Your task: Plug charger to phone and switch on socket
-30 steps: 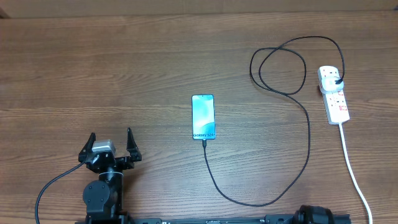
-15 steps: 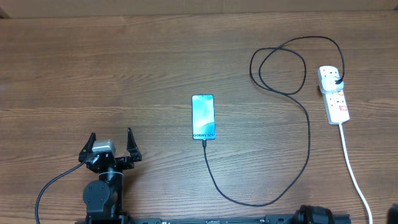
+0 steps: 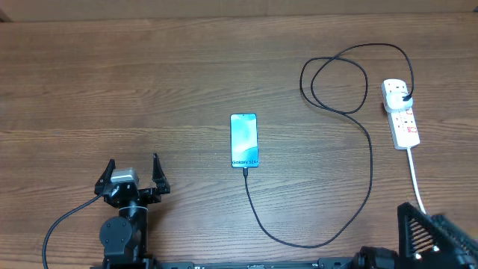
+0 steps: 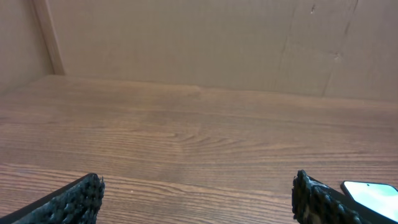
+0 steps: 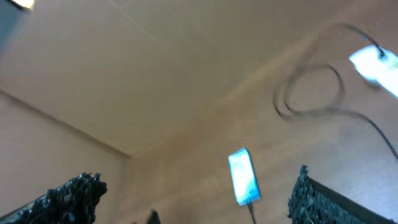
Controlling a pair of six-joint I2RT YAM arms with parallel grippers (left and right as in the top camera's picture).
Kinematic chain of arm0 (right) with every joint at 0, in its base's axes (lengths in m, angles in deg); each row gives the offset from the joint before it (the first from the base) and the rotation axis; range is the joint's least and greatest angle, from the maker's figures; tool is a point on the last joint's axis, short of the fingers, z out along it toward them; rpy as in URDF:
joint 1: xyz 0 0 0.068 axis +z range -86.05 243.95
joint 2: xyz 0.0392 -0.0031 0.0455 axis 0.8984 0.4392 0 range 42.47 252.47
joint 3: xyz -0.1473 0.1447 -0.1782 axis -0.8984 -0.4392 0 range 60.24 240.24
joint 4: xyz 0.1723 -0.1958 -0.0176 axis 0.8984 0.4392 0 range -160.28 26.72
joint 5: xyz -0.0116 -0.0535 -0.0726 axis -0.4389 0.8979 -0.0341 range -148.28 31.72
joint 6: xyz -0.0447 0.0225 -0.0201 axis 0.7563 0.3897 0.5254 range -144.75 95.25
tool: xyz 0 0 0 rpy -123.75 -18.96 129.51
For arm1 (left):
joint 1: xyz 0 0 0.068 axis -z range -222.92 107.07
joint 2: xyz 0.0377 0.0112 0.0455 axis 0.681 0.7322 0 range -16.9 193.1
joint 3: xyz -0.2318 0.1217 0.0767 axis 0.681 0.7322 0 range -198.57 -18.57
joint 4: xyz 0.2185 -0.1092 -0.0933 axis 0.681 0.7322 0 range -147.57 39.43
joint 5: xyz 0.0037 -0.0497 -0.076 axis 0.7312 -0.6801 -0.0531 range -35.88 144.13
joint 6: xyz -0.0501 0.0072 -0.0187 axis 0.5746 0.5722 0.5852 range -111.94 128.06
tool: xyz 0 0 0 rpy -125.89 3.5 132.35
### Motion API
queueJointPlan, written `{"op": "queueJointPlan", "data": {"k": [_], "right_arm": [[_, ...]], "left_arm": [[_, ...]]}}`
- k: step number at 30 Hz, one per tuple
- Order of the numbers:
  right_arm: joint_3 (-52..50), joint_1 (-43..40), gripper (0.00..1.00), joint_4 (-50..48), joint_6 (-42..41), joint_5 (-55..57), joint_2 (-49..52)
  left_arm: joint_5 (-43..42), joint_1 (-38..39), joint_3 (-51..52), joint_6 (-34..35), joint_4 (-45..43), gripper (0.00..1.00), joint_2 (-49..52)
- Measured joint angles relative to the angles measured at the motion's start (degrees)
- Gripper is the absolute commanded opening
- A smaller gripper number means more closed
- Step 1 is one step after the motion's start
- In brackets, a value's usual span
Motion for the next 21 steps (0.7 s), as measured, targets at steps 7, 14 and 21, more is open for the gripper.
{"op": "queueJointPlan", "data": {"k": [7,14,21], "right_arm": [[-2.4,0.0,1.00,-0.6,0.0,16.8,-0.2],[-21.7,0.0,1.00,-25.3,1.9,23.5,-0.6],[-55.2,2.2,1.00,-64.3,3.0,18.1,-1.2]], "left_arm": [[0.0,0.0,0.0,0.0,0.0,1.00,0.0],[0.0,0.0,0.1,0.0,0.0,1.00,0.0],[0.0,0.0,0.1,0.0,-0.1,1.00,-0.2]]}}
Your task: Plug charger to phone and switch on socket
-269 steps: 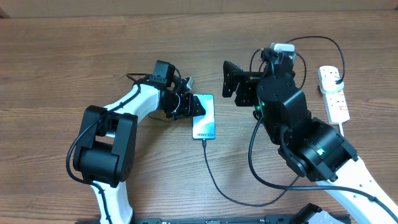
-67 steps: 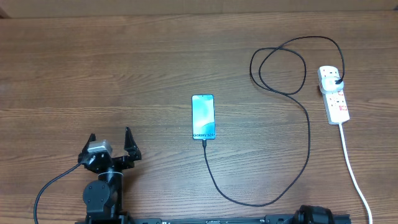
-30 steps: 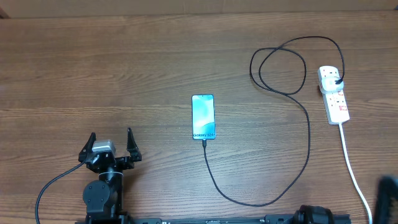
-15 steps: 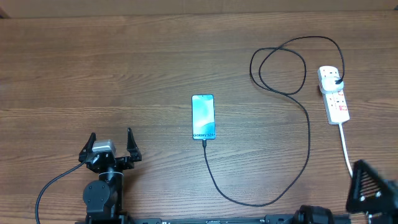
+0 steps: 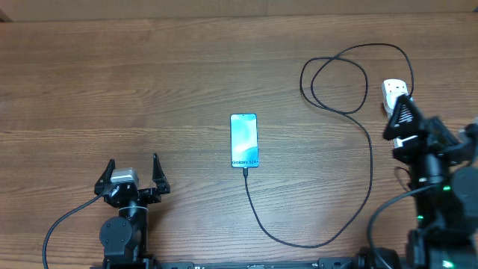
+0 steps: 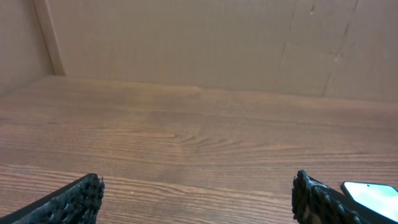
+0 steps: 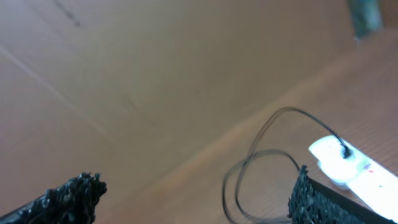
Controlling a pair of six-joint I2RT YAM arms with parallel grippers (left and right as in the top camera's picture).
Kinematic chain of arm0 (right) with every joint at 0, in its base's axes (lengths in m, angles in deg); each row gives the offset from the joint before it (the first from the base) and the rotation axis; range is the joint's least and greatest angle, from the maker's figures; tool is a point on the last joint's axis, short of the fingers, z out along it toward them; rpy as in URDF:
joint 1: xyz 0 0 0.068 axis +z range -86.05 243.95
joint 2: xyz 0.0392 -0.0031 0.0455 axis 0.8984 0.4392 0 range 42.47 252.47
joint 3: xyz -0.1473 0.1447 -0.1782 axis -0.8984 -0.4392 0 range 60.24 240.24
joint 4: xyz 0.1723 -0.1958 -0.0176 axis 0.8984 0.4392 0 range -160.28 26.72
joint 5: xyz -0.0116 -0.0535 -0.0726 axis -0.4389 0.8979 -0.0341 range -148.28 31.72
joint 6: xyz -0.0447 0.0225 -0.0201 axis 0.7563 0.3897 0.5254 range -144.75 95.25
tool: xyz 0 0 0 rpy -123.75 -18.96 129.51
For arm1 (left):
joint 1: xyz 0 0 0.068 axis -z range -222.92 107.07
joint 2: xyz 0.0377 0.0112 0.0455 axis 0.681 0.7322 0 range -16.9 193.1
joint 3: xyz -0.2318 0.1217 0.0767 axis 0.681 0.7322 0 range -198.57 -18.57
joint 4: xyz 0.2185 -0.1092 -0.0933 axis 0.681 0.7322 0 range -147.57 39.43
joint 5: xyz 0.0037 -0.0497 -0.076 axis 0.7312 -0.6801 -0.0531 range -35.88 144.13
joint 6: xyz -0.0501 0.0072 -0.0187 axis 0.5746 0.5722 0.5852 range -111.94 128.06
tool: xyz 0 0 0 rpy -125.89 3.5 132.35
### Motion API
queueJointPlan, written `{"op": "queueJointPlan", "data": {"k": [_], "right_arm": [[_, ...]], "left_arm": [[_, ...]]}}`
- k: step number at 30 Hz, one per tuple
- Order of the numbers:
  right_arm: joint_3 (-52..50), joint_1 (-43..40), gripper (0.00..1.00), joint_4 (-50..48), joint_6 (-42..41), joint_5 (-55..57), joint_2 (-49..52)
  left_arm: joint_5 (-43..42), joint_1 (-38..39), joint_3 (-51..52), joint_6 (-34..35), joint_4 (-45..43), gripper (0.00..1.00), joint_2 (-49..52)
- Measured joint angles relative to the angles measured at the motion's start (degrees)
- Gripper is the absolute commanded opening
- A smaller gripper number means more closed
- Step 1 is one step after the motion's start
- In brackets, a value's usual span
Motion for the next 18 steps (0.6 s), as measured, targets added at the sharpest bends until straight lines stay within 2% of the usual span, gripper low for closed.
{"op": "queueJointPlan", "data": {"k": [5,16,18], "right_arm": [[-18.5,0.0,1.00,-14.4,0.1,-1.1,-13.1],[-37.9,0.0,1.00,-32.3,0.1,1.0,-25.0],[-41.4,0.0,1.00,-32.6,0.1,1.1,-27.7]], "left_arm": [[0.0,0.0,0.0,0.0,0.1,1.00,0.0],[0.0,0.0,0.0,0.0,0.0,1.00,0.0],[0.0,0.0,0.0,0.0,0.0,1.00,0.0]]}}
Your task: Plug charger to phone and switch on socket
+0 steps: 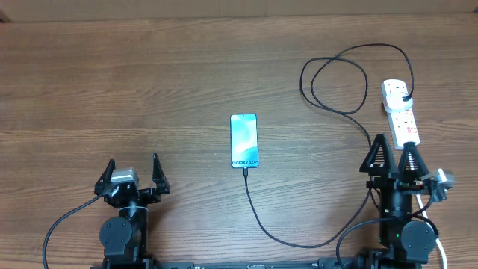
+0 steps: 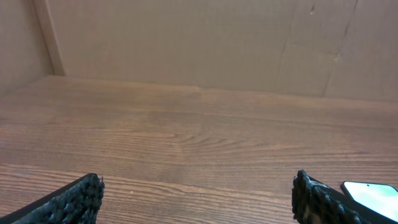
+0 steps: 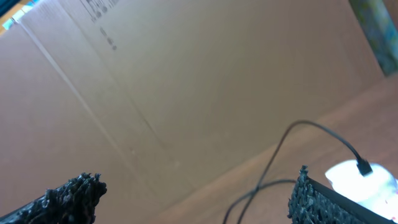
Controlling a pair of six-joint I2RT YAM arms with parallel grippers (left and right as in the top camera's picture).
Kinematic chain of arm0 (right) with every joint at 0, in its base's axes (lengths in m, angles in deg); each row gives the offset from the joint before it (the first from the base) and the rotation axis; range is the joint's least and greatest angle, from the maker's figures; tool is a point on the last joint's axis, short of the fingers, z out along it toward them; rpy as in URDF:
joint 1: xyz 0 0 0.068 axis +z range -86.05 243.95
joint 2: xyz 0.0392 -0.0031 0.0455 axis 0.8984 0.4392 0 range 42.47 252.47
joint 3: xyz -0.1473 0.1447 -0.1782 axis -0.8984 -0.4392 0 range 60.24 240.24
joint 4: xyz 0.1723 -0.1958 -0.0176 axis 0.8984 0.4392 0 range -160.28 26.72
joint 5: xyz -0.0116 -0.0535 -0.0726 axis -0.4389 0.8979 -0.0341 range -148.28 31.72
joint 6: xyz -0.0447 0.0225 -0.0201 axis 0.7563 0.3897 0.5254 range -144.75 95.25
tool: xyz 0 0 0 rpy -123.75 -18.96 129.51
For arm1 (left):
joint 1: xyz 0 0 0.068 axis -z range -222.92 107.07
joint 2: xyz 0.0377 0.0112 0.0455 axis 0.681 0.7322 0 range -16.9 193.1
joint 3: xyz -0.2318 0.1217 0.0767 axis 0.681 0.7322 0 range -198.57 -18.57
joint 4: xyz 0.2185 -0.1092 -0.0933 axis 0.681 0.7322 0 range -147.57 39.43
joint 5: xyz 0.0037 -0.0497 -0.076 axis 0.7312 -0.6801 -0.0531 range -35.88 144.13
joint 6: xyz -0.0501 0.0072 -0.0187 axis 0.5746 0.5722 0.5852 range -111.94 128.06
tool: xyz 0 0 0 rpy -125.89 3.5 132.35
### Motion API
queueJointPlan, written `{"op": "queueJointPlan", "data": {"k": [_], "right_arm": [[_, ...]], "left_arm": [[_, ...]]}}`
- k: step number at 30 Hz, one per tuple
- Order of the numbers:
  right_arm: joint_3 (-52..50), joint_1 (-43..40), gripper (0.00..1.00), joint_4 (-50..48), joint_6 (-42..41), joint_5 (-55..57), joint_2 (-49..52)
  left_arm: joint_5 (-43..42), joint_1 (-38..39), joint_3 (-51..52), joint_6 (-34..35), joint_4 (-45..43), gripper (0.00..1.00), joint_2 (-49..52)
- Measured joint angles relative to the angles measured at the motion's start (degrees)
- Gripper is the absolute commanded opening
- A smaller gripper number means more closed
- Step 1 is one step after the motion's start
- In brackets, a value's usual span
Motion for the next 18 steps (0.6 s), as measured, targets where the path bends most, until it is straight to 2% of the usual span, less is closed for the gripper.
{"op": "queueJointPlan", "data": {"k": [9,18], "right_arm": [[-2.3,0.0,1.00,9.5,1.1,0.8,-3.5],[-2.3,2.4,1.00,14.1,10.8,0.8,-3.6]], "left_arm": [[0.0,0.0,0.0,0.0,0.0,1.00,0.0],[0.0,0.0,0.0,-0.1,0.0,1.00,0.0]]}}
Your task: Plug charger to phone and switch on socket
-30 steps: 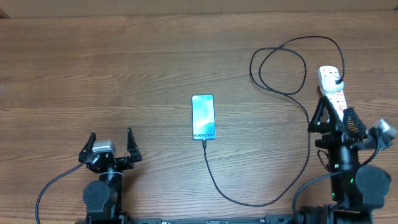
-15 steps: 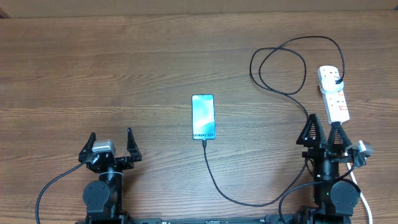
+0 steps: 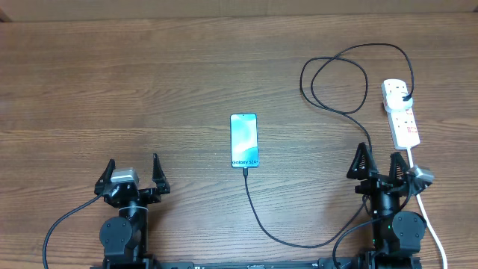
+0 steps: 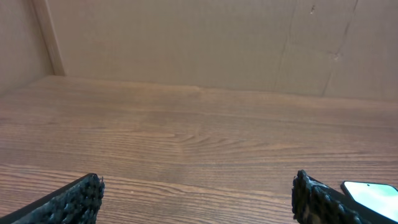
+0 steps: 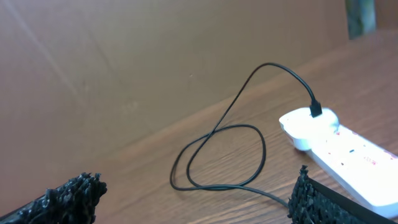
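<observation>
The phone (image 3: 244,140) lies face up mid-table, screen lit, with the black charger cable (image 3: 314,224) plugged into its near end. The cable loops back to a plug in the white socket strip (image 3: 401,113), also seen in the right wrist view as the strip (image 5: 348,146) and the looped cable (image 5: 217,155). My left gripper (image 3: 133,173) rests open at the front left, empty; a corner of the phone (image 4: 373,196) shows by its right finger. My right gripper (image 3: 381,163) stands open at the front right, just short of the strip, holding nothing.
A cardboard wall (image 4: 186,43) runs along the table's far side. The strip's white lead (image 3: 422,205) trails toward the front edge beside my right arm. Bare wooden tabletop (image 3: 112,82) spreads to the left of the phone.
My right gripper has shifted slightly left and nearer the front edge, and its camera now looks down at the cable loop and strip. The left arm is unmoved.
My right arm was first low at the front right corner, then up over the near end of the socket strip, then back at the front right, where it now rests open. The phone, cable and left gripper kept their places throughout.
</observation>
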Controlling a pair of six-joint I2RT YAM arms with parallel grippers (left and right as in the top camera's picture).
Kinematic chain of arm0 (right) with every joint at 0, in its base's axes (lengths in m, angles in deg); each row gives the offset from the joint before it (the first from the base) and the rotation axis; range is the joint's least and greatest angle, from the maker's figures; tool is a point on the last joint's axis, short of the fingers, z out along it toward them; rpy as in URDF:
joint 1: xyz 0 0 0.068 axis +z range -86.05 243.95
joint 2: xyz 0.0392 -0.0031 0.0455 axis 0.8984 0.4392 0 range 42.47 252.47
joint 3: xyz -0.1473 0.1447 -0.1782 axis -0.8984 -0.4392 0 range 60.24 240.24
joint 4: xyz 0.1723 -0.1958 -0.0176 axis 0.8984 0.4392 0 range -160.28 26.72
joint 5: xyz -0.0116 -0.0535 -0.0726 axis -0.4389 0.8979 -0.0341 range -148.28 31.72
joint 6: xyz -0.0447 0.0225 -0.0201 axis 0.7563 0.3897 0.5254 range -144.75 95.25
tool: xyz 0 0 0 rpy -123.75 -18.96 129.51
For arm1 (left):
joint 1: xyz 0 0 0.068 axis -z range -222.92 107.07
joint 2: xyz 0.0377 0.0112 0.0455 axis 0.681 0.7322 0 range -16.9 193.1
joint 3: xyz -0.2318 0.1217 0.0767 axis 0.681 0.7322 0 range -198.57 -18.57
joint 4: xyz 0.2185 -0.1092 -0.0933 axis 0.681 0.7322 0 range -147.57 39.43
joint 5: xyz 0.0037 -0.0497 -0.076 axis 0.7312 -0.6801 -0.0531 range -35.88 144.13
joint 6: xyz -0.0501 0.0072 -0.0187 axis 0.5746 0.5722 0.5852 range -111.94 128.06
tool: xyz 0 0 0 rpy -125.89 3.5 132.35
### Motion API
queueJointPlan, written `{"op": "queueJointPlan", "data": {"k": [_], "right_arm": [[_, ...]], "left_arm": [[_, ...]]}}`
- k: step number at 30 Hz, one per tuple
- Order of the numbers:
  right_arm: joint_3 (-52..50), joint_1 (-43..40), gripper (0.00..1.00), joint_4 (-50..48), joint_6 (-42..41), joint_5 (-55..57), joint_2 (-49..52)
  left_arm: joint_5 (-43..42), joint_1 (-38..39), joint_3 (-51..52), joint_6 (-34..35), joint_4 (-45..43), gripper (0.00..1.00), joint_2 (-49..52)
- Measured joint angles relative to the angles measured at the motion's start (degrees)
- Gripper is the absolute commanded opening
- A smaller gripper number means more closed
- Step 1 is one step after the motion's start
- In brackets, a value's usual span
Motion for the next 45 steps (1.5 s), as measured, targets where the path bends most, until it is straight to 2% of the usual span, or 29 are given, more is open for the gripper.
{"op": "queueJointPlan", "data": {"k": [6,14,45], "right_arm": [[0.0,4.1,1.00,0.3,9.4,-1.1,0.0],[0.0,4.5,1.00,0.4,16.2,-1.3,0.0],[0.0,4.5,1.00,0.3,17.7,-1.4,0.0]], "left_arm": [[0.0,0.0,0.0,0.0,0.0,1.00,0.0],[0.0,0.0,0.0,0.0,0.0,1.00,0.0],[0.0,0.0,0.0,0.0,0.0,1.00,0.0]]}}
